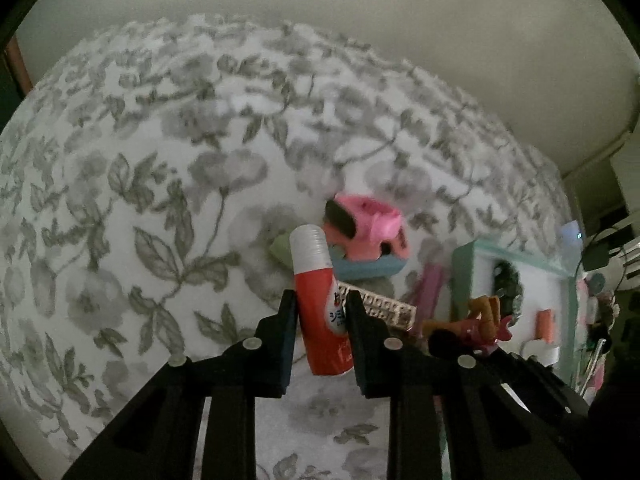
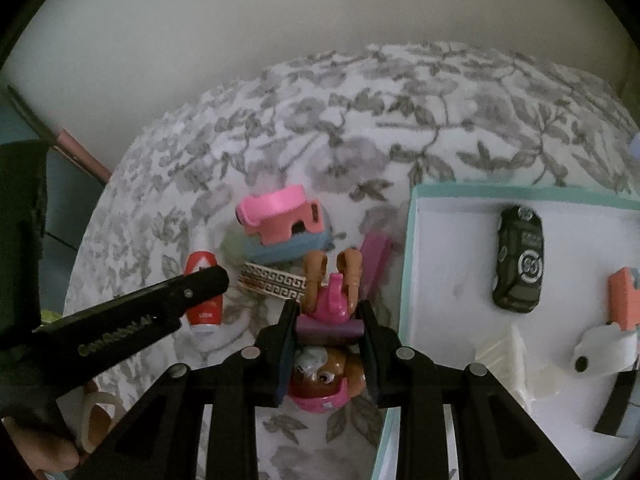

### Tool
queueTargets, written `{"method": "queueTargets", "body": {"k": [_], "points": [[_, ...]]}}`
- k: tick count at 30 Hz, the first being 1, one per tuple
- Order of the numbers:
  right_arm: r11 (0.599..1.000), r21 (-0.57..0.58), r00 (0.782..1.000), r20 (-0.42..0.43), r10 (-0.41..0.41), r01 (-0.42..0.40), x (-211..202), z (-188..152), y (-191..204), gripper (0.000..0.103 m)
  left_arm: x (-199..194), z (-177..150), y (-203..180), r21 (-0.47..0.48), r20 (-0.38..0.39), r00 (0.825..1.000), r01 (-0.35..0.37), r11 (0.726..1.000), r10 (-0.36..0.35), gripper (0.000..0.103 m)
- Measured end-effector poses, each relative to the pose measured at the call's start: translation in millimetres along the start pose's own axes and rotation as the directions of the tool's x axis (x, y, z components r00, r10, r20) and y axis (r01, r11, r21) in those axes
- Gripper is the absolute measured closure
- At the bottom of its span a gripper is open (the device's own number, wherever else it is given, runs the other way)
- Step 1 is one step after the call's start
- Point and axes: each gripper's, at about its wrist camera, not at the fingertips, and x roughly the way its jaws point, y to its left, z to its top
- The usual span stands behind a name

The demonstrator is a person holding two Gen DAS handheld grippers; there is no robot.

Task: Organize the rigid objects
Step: 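Grasp the red-white bottle with the left gripper while the right holds the figure, then carry the bottle and figure into the tray and open both grippers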

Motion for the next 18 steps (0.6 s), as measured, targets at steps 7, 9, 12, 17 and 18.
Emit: {"method": "queueTargets", "body": {"k": [7, 9, 12, 17, 18], "points": [[1.000, 0.009, 0.996, 0.082, 0.017, -0.018, -31.3, 10.3, 0.2, 0.072, -42.5, 6.5, 1.1, 0.020, 0.101, 0.995, 0.017, 1.000, -0.018, 0.078], [1.000, 0.016, 0.995, 0.097, 0.006, -0.008, -38.2, 11.2, -3.3, 0.072, -51.1, 7.4, -2.0, 0.028, 0.119, 0.992, 0.025, 0.999, -0.028, 0.078], [0.999, 0.033, 0.994, 0.112, -0.002, -0.001, -46.4, 10.7, -11.3, 0.072, -59.0, 7.3, -9.9, 0.042, 0.136, 0.990, 0.032, 0.999, -0.037, 0.078], [0.996, 0.082, 0.991, 0.129, -0.036, 0.025, -58.1, 10.8, -32.8, 0.072, -62.3, 3.0, -29.5, 0.082, 0.137, 0.989, 0.045, 0.996, -0.056, 0.078], [0.995, 0.093, 0.990, 0.134, -0.052, 0.040, -61.6, 11.1, -38.2, 0.072, -63.2, 0.6, -35.9, 0.095, 0.134, 0.989, 0.053, 0.994, -0.065, 0.078]]}}
